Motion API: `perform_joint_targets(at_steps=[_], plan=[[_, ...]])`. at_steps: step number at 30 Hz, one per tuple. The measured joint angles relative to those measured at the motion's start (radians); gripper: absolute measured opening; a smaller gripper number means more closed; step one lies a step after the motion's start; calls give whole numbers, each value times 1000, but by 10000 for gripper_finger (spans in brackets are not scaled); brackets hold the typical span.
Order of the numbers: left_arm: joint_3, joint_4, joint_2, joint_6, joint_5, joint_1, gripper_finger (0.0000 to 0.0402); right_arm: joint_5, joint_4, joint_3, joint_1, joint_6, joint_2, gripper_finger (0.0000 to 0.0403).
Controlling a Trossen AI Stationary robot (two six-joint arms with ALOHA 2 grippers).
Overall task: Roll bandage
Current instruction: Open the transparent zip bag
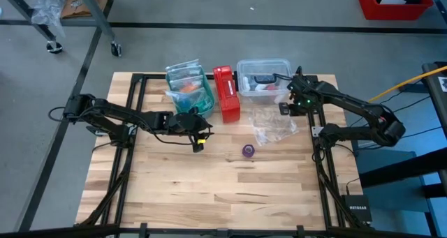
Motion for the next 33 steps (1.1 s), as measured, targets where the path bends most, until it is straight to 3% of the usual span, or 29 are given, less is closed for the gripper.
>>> perform_joint_targets(at_steps=[7,16,24,33], plan=[[0,0,0,-16,0,0,130,-10,-89,18,0,-34,-106,4],[0,17,0,-19,0,0,130,-10,-252,199,0,-38,-334,2],[0,186,0,-31,0,0,130,-29,-271,419,0,-41,-486,1],[0,466,0,-227,0,0,130,-42,-265,650,0,-64,-560,1]])
